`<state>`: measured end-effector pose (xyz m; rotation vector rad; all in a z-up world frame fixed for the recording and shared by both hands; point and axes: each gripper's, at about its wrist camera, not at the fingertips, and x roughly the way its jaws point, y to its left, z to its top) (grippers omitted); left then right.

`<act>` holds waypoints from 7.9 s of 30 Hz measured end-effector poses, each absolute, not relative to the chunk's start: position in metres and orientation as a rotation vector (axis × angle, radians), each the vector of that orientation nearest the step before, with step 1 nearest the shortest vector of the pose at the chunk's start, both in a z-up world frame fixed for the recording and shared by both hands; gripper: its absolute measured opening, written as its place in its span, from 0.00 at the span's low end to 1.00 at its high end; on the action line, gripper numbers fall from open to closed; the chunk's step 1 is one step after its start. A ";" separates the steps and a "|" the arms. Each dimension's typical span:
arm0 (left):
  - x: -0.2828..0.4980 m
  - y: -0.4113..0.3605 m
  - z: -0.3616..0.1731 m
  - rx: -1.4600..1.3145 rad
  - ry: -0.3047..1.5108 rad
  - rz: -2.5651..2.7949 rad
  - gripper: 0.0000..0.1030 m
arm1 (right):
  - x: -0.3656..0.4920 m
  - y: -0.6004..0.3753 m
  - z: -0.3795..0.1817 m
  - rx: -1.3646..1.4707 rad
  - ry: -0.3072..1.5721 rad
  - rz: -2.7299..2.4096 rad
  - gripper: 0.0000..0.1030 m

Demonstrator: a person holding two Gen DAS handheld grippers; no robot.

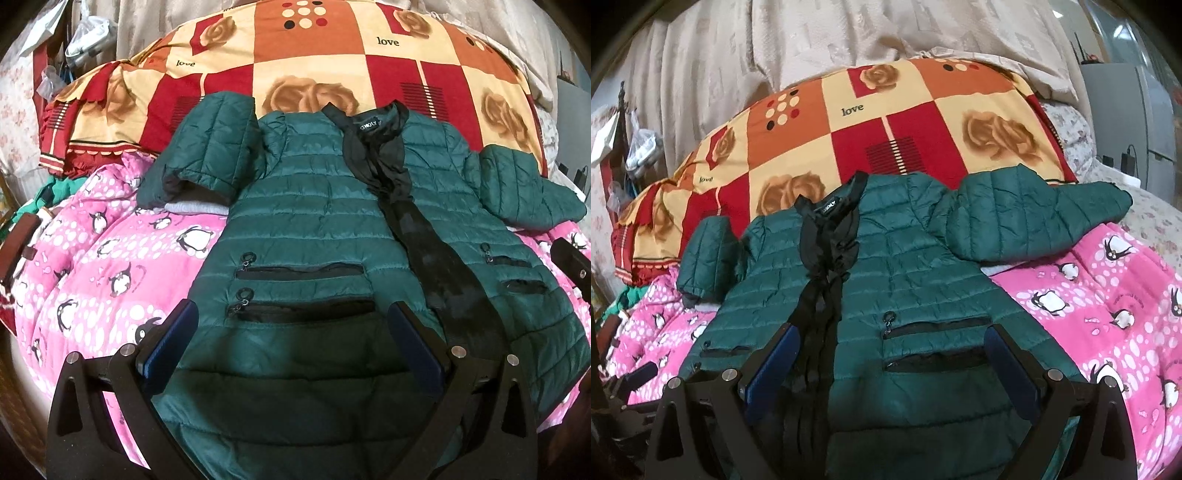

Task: Fold large clothes
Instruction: 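Move both tools closer over the green puffer jacket body, then reach the left tool to the sleeve cuff nearest it and grasp, then lift the sleeve with the left tool and fold it across the jacket body, then lower the sleeve onto the jacket and open the left tool, then reach the right tool to the other sleeve cuff and grasp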

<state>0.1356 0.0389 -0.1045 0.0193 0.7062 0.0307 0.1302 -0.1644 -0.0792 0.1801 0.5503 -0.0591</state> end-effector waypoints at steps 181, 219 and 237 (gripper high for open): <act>0.363 -0.102 -0.090 -0.357 0.979 -0.735 0.52 | 0.075 -0.228 -0.106 0.109 0.753 -0.302 0.96; 0.414 0.112 -0.136 -0.220 0.875 -0.143 0.72 | 0.407 -0.199 -0.170 0.143 0.977 0.259 1.00; 0.263 0.089 -0.147 -0.065 0.818 -0.092 0.72 | 0.267 -0.571 -0.057 0.555 0.693 -0.395 0.87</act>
